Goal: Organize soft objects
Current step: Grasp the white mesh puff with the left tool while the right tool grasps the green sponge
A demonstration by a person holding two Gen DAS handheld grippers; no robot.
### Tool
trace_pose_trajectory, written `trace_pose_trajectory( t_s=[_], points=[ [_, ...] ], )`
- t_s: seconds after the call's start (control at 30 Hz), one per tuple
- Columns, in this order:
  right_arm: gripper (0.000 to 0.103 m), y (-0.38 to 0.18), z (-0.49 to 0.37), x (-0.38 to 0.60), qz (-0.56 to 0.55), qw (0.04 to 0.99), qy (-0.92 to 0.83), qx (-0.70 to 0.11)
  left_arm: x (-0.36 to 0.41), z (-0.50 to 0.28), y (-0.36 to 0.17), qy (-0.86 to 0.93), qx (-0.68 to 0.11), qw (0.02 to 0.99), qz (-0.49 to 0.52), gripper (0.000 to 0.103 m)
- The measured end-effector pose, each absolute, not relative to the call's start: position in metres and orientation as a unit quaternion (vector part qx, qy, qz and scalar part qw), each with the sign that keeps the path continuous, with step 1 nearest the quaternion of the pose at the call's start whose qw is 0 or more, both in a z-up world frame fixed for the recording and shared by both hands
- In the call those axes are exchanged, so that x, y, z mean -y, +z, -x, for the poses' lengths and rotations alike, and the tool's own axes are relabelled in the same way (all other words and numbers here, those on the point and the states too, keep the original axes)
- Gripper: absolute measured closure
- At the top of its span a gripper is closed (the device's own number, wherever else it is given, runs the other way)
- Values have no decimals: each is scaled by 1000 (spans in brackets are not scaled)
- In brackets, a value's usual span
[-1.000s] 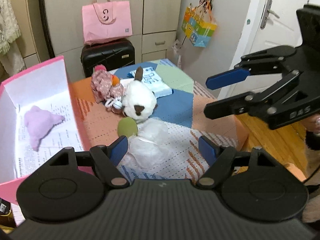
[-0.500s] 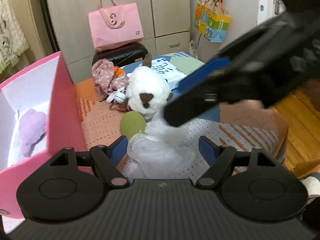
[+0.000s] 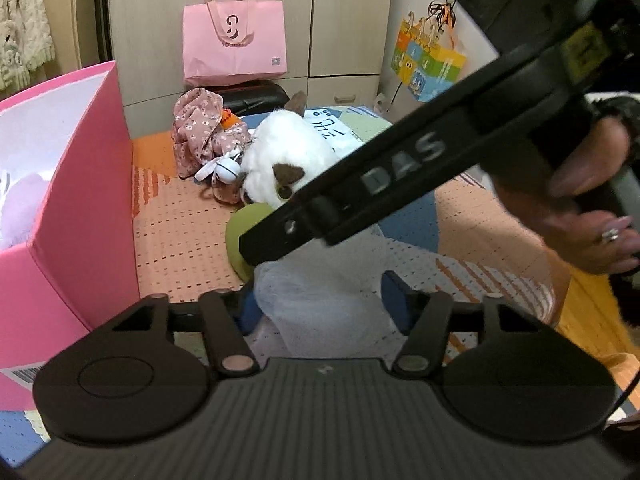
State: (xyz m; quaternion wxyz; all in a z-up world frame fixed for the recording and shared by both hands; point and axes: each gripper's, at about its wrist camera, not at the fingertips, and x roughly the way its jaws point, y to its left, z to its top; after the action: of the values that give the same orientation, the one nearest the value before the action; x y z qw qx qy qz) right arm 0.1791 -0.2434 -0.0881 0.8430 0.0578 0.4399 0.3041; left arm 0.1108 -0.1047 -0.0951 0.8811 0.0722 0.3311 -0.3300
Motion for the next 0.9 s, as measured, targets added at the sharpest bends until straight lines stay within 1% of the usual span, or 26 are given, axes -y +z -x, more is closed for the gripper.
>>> trace_pose_trajectory(
  t_s=[0.37,0.4,0.47,0.57,0.63,0.7,0.9],
  points=[
    [52,-111,-192,235,-70,833,260,-483,106,-114,-101,-345,-332,877,-46,57],
    [54,-111,-191,237,-76,834,258,-481,105,-114,-102,-345,-332,877,-45,57],
    [61,-110,-189,238,-78,836,258,-477,107,-114,-104,-344,-329,878,-46,57],
    [61,-108,-182,235,-56,845,262,-463,109,-110,-107,-341,-323,881,-49,58],
    [61,-107,-178,233,-50,849,261,-457,109,-108,-105,-340,-322,882,-51,64],
    [61,-105,-175,233,-50,852,262,-451,105,-107,-103,-343,-327,880,-42,67],
    [61,-96,-164,236,-49,858,265,-436,93,-107,-97,-354,-348,868,-13,68]
  ],
)
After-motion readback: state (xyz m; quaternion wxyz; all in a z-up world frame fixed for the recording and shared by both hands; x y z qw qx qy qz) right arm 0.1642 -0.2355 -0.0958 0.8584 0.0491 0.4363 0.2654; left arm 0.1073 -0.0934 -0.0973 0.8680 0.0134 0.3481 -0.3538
